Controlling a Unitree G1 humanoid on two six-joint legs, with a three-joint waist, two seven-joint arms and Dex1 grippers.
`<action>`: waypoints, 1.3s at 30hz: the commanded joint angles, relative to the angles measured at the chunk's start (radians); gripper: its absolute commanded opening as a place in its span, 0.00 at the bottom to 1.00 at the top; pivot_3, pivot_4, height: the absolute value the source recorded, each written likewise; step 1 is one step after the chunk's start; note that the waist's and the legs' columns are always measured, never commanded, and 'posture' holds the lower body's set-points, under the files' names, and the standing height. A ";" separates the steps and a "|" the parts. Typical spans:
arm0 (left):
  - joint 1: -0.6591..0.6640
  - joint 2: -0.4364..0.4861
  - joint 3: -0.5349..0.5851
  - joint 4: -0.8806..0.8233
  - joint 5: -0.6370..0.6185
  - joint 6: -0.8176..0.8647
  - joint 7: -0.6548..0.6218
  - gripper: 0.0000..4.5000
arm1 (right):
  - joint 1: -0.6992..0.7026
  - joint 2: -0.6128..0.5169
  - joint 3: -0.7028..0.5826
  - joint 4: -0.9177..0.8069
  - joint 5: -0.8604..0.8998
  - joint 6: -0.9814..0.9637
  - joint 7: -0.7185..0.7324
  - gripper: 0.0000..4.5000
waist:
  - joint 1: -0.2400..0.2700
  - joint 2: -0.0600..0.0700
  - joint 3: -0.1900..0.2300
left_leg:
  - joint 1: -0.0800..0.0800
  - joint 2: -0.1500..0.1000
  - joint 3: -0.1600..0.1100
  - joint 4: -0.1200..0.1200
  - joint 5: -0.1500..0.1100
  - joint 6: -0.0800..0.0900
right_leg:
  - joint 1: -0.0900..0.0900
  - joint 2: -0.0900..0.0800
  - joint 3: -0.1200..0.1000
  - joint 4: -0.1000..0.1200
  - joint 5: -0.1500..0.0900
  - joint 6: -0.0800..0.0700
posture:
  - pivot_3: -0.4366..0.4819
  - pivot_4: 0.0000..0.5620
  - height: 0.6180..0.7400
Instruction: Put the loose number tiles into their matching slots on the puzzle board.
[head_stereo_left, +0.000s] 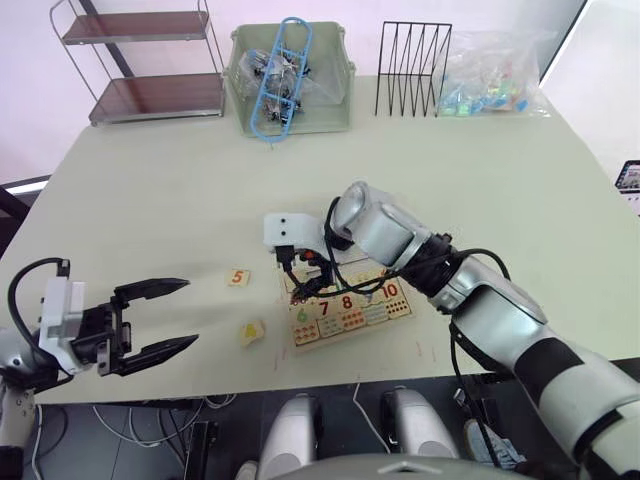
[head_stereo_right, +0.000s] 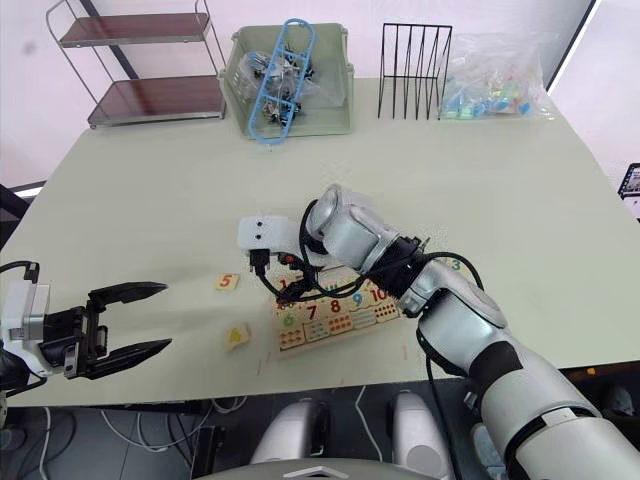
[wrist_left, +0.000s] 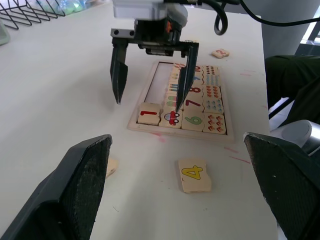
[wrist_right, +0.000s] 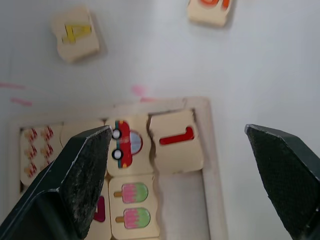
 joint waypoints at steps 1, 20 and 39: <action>-0.004 -0.001 0.035 -0.016 -0.002 -0.007 -0.004 1.00 | -0.013 0.002 -0.074 -0.027 0.030 -0.013 -0.023 0.99 | 0.000 0.000 0.000 | 0.000 0.000 0.000 0.000 0.000 0.000 | 0.000 0.000 0.000 0.000 0.000 0.000 | 0.48 0.27 1.00; -0.016 -0.008 0.036 0.008 0.004 -0.024 -0.015 1.00 | 0.174 0.002 -0.230 0.072 0.094 -0.434 -0.098 0.01 | 0.000 -0.001 0.000 | 0.000 0.000 0.000 0.000 0.000 0.000 | 0.000 0.000 0.000 0.000 0.000 0.000 | 0.48 0.27 1.00; -0.038 -0.019 0.028 0.040 0.019 -0.044 -0.029 1.00 | 0.204 0.005 -0.208 0.208 0.021 -0.632 -0.089 0.01 | 0.001 -0.001 0.000 | 0.000 0.000 0.000 0.000 0.000 0.000 | 0.000 0.001 0.000 0.000 0.000 0.000 | 0.48 0.27 1.00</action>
